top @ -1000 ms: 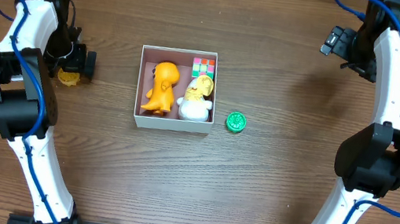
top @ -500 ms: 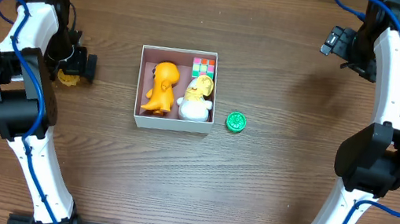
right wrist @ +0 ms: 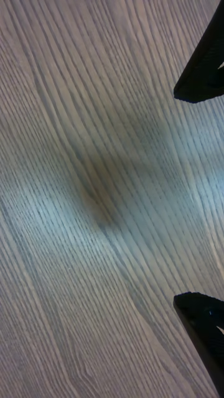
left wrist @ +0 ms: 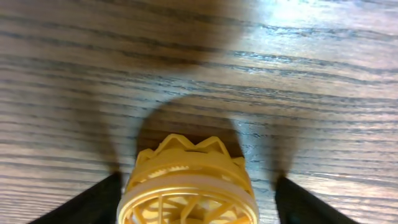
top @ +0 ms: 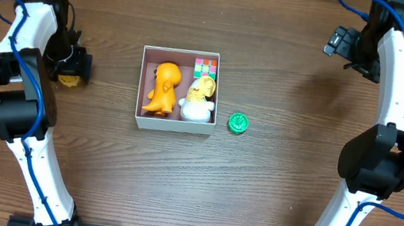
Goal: Pack container
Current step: 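Lower the left gripper onto the gold coin and close on it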
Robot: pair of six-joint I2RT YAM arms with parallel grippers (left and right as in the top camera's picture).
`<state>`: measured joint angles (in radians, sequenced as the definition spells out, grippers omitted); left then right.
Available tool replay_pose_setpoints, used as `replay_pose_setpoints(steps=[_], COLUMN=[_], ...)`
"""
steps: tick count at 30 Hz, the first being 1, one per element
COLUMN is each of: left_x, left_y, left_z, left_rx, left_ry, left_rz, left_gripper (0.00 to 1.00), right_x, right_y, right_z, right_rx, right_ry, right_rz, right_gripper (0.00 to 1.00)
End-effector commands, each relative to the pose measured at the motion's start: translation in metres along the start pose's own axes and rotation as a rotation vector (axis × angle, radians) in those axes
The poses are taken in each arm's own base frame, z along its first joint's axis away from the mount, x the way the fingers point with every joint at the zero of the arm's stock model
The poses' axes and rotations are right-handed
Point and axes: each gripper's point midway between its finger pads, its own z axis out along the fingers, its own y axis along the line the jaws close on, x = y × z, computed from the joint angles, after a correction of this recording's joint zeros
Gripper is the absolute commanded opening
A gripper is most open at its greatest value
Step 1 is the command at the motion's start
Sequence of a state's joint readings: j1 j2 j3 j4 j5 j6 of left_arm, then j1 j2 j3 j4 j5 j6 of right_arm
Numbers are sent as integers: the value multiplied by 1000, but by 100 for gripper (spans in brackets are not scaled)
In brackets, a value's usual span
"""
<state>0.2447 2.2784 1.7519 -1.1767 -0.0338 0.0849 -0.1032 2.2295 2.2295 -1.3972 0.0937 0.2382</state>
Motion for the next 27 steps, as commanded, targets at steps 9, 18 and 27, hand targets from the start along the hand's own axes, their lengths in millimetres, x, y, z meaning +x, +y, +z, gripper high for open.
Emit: replay_pose_setpoints(steps=[9,18,27], left_x=[2,-1,-6], left_y=[1,2,4], left_z=[8,8,8], left_rx=[10,8,4], left_ry=[10,-5,-23], left_rz=[-3,-4,-6], left_gripper=[65,63,57], right_x=[-5,-5,-5], right_y=[-2,-2,-2], right_z=[-21,-21,-21], right_rx=[-6,-6,-6], right_ry=[-50,-50,-50], right_rz=[4,4,4], right_gripper=[100,100,100])
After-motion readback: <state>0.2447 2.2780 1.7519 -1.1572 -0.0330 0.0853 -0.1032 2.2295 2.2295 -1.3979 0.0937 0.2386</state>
